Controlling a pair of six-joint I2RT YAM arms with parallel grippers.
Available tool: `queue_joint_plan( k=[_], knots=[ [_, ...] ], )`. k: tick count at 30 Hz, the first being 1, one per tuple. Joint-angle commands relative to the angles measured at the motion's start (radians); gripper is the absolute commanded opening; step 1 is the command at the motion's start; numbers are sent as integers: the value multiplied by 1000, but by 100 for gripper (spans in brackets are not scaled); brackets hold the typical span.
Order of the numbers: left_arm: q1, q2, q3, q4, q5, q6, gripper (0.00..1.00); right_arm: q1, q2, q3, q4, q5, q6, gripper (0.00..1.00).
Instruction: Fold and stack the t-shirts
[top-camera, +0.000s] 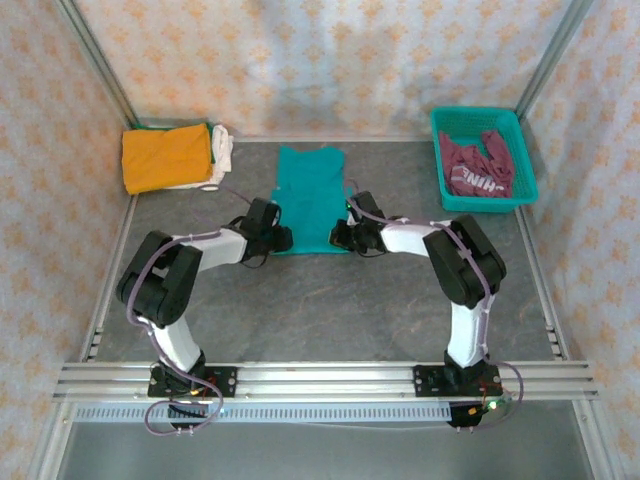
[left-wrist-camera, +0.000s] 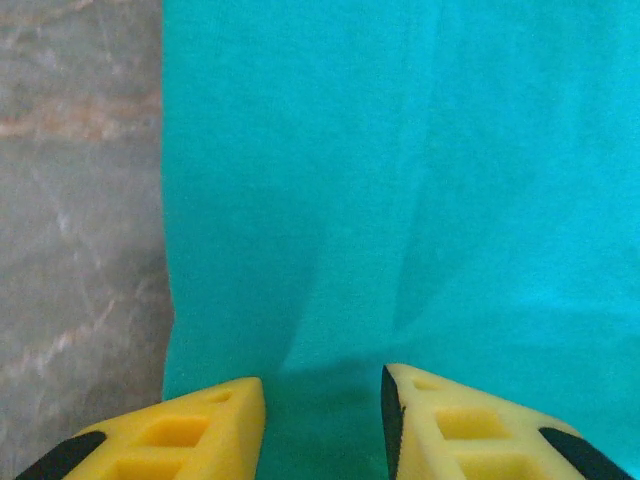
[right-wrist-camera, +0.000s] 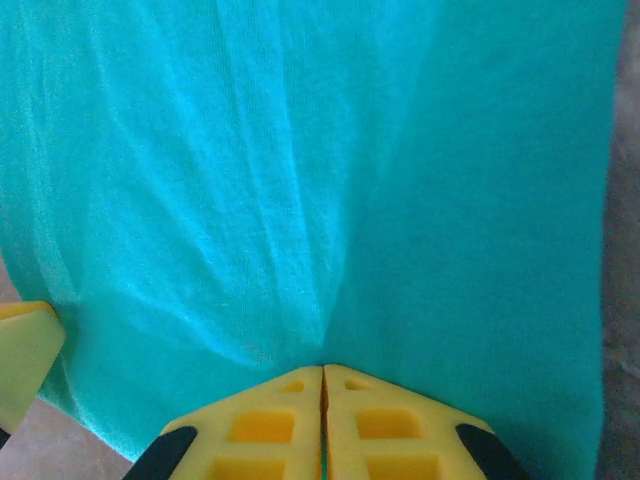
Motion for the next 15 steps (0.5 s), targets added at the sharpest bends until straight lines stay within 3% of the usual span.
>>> queue_joint_plan(
  k=[1, 7, 12, 15],
  knots=[
    [-12, -85, -75, -86, -27, -47, 37, 10, -77, -66, -51, 18, 29, 11],
    [5, -218, -29, -291, -127, -133, 46, 11, -200, -43, -154, 72, 51, 19],
    [62, -139, 3, -268, 16, -164, 47, 2, -221, -44, -157, 133, 57, 22],
    [45, -103, 20, -261, 8, -159, 47, 2, -195, -32, -163, 125, 56, 23]
  ],
)
